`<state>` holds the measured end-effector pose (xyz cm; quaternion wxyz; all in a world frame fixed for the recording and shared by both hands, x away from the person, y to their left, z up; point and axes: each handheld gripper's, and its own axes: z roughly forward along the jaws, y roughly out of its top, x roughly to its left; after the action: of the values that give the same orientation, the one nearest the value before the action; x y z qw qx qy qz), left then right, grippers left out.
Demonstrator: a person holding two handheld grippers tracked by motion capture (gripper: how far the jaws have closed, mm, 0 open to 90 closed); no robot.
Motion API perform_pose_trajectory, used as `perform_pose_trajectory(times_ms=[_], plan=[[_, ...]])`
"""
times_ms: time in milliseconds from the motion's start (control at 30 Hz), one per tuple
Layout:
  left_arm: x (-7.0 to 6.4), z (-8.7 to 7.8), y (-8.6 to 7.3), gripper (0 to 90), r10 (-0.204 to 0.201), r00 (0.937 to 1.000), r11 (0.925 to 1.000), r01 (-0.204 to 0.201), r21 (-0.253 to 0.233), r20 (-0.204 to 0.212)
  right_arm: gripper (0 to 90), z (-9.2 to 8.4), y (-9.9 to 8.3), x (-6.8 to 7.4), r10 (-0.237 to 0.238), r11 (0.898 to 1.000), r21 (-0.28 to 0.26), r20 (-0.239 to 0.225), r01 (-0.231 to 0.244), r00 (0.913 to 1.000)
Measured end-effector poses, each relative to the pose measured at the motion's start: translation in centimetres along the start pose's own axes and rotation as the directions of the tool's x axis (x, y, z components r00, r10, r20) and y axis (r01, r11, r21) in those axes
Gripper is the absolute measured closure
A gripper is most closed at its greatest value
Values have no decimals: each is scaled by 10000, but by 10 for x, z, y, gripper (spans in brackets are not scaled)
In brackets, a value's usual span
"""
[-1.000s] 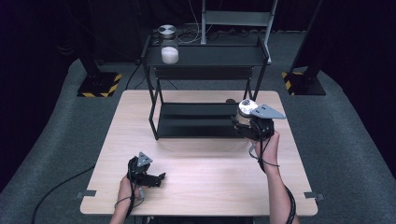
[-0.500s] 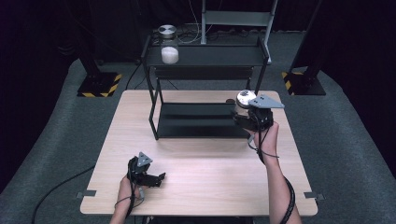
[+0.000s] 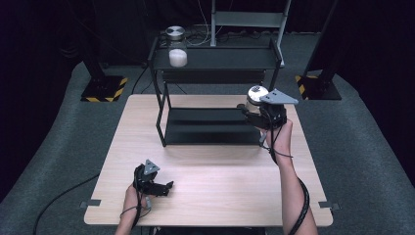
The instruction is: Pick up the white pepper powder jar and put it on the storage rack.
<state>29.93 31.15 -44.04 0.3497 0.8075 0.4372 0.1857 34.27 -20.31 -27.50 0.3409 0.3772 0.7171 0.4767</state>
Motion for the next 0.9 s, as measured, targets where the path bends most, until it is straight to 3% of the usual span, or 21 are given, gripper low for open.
perform_pose_trajectory(times_ms=[900], plan=[[0, 0, 0, 1, 3, 10000, 10000, -3, 10, -4, 299, 1, 28, -5, -55, 9999, -161, 105, 57, 9999]])
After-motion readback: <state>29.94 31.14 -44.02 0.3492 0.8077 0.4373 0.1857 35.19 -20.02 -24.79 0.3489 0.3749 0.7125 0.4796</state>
